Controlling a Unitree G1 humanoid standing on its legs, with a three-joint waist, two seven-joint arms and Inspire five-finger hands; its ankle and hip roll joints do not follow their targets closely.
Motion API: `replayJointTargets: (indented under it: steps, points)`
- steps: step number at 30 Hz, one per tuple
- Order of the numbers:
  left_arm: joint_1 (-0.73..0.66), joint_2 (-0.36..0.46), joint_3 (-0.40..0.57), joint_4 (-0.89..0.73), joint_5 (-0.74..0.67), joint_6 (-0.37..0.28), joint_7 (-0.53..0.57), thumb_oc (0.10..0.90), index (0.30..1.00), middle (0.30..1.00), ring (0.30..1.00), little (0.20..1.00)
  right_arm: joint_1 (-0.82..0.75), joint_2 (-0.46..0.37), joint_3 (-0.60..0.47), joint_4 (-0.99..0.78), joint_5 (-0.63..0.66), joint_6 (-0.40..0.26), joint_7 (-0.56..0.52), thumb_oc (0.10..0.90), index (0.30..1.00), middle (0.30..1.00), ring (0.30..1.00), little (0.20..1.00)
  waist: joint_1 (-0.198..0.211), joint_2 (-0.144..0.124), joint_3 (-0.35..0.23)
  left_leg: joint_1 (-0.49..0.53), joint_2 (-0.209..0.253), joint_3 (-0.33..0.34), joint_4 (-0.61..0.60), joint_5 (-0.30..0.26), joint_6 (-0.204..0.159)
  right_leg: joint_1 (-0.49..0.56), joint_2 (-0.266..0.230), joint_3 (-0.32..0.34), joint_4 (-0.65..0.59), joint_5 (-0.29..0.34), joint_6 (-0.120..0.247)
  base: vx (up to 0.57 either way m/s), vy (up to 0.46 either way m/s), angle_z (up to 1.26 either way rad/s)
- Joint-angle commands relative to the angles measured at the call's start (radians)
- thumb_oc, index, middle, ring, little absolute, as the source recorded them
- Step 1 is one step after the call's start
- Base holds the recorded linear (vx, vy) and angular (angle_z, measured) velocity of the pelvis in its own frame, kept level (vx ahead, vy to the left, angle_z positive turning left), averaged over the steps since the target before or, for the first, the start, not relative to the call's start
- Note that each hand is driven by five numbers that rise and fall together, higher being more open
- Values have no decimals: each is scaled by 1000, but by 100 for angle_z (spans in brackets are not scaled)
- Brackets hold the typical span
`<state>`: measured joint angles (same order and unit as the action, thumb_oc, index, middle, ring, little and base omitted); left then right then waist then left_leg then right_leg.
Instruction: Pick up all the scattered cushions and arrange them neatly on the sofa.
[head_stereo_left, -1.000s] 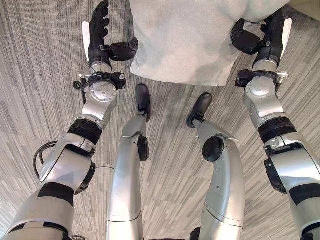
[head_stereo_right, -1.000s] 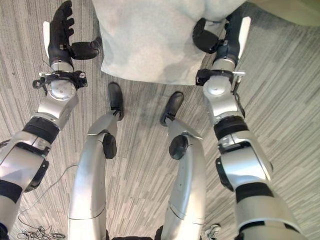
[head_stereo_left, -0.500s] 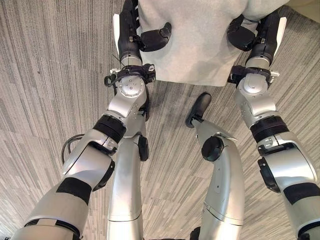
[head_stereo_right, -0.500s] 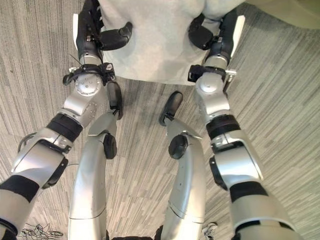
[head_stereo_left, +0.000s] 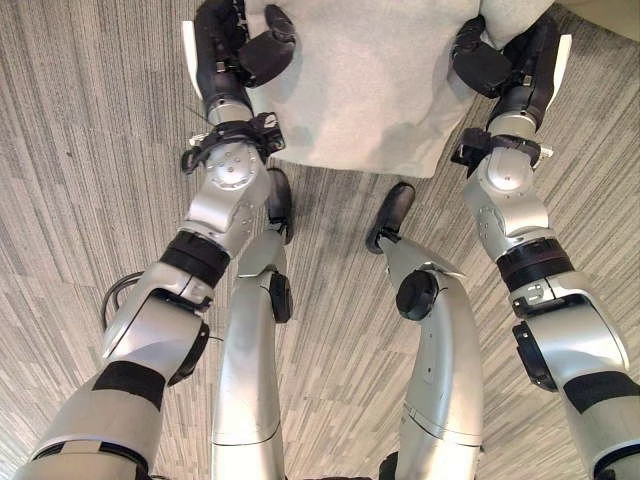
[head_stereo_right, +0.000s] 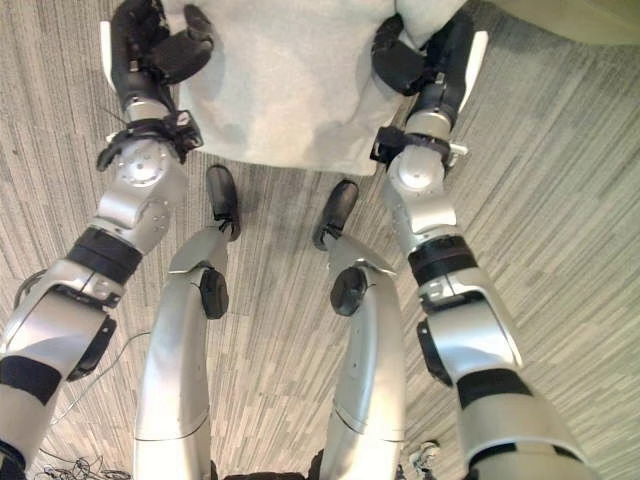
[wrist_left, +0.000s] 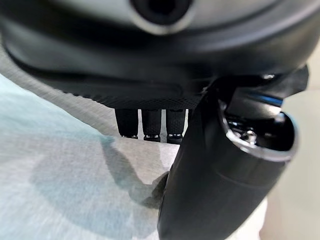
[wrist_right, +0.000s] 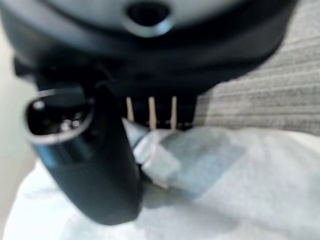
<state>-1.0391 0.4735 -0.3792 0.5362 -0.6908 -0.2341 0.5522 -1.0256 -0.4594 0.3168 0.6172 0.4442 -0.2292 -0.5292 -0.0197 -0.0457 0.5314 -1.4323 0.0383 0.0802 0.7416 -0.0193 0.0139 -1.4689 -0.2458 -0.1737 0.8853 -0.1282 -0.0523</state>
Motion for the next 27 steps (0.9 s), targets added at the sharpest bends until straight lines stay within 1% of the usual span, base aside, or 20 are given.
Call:
replayJointTargets:
  steps: [1, 3, 5, 6, 7, 8, 9, 10, 11, 12, 13, 14, 15, 16, 17, 18, 19, 21, 22, 27]
  points:
    - [77, -124, -2, -243, 187, -125, -77, 400, 300, 300, 300, 300, 23, 73, 32, -256, -161, -116, 38, 400, 300, 300, 300, 300, -9, 55, -158, 35, -27, -52, -31, -92, -1, 106, 80, 45, -72, -28, 125, -73, -20, 4]
    - [110, -128, 2, -259, 214, -126, -74, 400, 300, 300, 300, 300, 53, 79, 32, -278, -180, -116, 41, 400, 300, 300, 300, 300, -11, 54, -158, 75, -28, -55, -54, -88, -1, 143, 80, 42, -97, -22, 125, -52, -26, -1]
    - [167, -138, 3, -297, 248, -121, -89, 400, 300, 300, 300, 300, 115, 88, 31, -333, -211, -119, 56, 400, 300, 300, 300, 300, -12, 54, -161, 146, -29, -62, -108, -78, -5, 208, 85, 37, -140, -15, 124, -55, -40, 2]
    - [229, -147, -5, -332, 278, -122, -99, 400, 300, 300, 300, 300, 186, 97, 32, -378, -228, -122, 75, 400, 300, 300, 300, 300, -10, 51, -167, 227, -26, -72, -169, -65, -10, 285, 82, 29, -198, -5, 124, -41, -38, 5]
    - [234, -148, -6, -336, 279, -121, -99, 400, 300, 300, 300, 300, 192, 98, 31, -381, -229, -121, 75, 400, 300, 300, 300, 300, -11, 52, -165, 236, -26, -73, -175, -63, -10, 294, 82, 27, -204, -3, 124, -35, -68, 6]
    - [293, -163, -13, -362, 288, -127, -113, 400, 300, 300, 300, 300, 263, 101, 31, -415, -243, -124, 90, 400, 300, 300, 300, 300, -9, 48, -176, 311, -22, -79, -227, -52, -18, 364, 78, 15, -257, 7, 126, -17, -43, 4]
    - [298, -164, -14, -364, 288, -126, -113, 400, 300, 300, 300, 300, 269, 101, 30, -419, -244, -122, 90, 400, 300, 300, 300, 300, -9, 49, -173, 323, -22, -80, -235, -49, -18, 376, 79, 13, -264, 10, 126, -19, -81, 10]
    - [364, -171, -16, -402, 309, -133, -129, 400, 300, 300, 300, 300, 346, 103, 24, -454, -257, -127, 107, 400, 300, 300, 300, 300, -4, 46, -186, 406, -22, -86, -298, -36, -28, 448, 76, -2, -315, 14, 128, -20, -42, 6]
    - [369, -171, -17, -405, 309, -132, -129, 400, 300, 300, 300, 300, 352, 104, 24, -457, -258, -126, 107, 400, 300, 300, 300, 300, -4, 46, -183, 416, -22, -87, -304, -33, -28, 457, 76, -3, -320, 16, 128, -29, -68, 12]
    - [403, -177, -17, -429, 308, -138, -134, 400, 300, 300, 300, 300, 394, 111, 24, -483, -258, -132, 117, 400, 300, 300, 300, 300, -1, 44, -189, 464, -22, -90, -333, -24, -35, 504, 80, -11, -347, 18, 129, -2, -96, 10]
    - [465, -176, -19, -453, 310, -146, -148, 400, 300, 300, 300, 300, 461, 108, 23, -520, -271, -131, 134, 400, 300, 300, 300, 300, 6, 38, -205, 549, -21, -97, -380, -12, -42, 589, 83, -29, -396, 20, 129, 0, -96, 10]
    - [468, -176, -20, -455, 310, -146, -148, 400, 300, 300, 300, 300, 465, 109, 23, -522, -271, -130, 134, 400, 300, 300, 300, 300, 6, 39, -202, 557, -21, -98, -385, -11, -43, 597, 84, -31, -401, 21, 129, 38, -102, 5]
    - [504, -163, -10, -477, 332, -152, -149, 400, 300, 300, 300, 300, 511, 112, 20, -551, -274, -138, 144, 400, 300, 300, 300, 300, 9, 36, -212, 607, -21, -103, -413, -5, -48, 646, 86, -43, -429, 22, 129, -20, -75, 2]
    - [571, -152, -6, -507, 351, -157, -155, 400, 300, 300, 300, 300, 572, 109, 22, -591, -283, -139, 162, 400, 300, 300, 300, 300, 16, 31, -219, 695, -14, -102, -465, 40, -51, 742, 88, -72, -488, 52, 120, 13, -107, 5]
    - [602, -147, 5, -515, 353, -160, -157, 400, 300, 300, 300, 300, 600, 104, 18, -607, -291, -138, 168, 400, 300, 300, 300, 300, 20, 31, -227, 747, -12, -105, -490, 46, -55, 794, 93, -81, -514, 51, 119, -11, -75, 10]
    - [604, -147, 5, -516, 353, -160, -157, 400, 300, 300, 300, 300, 602, 104, 18, -608, -292, -138, 168, 400, 300, 300, 300, 300, 19, 32, -223, 754, -11, -106, -493, 47, -55, 802, 94, -82, -517, 52, 119, 48, -68, 14]
    - [632, -139, 17, -524, 359, -163, -160, 400, 300, 300, 300, 300, 628, 100, 14, -629, -303, -142, 175, 400, 300, 300, 300, 300, 23, 29, -232, 803, -8, -106, -515, 53, -62, 854, 100, -90, -543, 53, 119, 71, -55, 18]
    - [717, -112, 47, -554, 362, -172, -173, 400, 300, 300, 300, 300, 697, 77, 4, -680, -334, -138, 188, 400, 300, 300, 300, 300, 30, 30, -254, 948, 2, -104, -579, 63, -69, 1001, 121, -113, -610, 50, 118, 150, -93, 13]
    - [718, -112, 47, -555, 362, -172, -173, 400, 300, 300, 300, 300, 698, 77, 4, -681, -334, -137, 188, 400, 300, 300, 300, 300, 30, 30, -250, 954, 3, -105, -582, 64, -70, 1008, 121, -114, -613, 51, 118, 133, -81, 2]
    - [853, -84, 106, -601, 358, -177, -203, 400, 300, 300, 300, 300, 800, 50, -26, -762, -359, -130, 233, 400, 300, 300, 300, 300, 41, 37, -314, 1130, 16, -92, -685, 90, -82, 1202, 157, -132, -727, 51, 118, 123, -55, 2]
